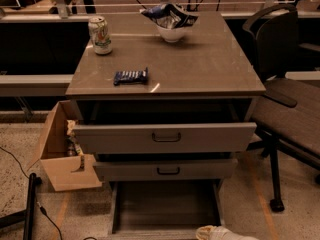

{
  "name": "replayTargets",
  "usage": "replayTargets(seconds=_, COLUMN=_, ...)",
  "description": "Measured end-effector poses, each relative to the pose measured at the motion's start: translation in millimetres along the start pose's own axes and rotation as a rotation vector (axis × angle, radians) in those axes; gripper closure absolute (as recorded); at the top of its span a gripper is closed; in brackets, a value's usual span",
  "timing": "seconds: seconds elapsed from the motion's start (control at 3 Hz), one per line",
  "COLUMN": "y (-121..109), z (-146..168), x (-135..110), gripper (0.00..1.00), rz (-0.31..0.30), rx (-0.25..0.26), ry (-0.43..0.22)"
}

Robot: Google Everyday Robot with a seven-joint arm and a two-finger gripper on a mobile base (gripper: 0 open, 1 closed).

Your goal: Close bottom drawer

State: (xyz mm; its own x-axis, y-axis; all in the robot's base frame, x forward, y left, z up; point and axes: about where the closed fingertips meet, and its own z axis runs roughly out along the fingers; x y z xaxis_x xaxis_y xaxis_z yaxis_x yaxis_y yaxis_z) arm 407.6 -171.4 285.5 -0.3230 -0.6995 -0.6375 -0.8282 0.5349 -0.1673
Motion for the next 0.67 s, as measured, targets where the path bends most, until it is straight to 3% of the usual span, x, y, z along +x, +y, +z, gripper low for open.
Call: replayTargets(seconds=0.67, y=17.1, z=25.7, x=42.5, gripper=1.00, rz=0.107, rx=-0.015, ry=0.023)
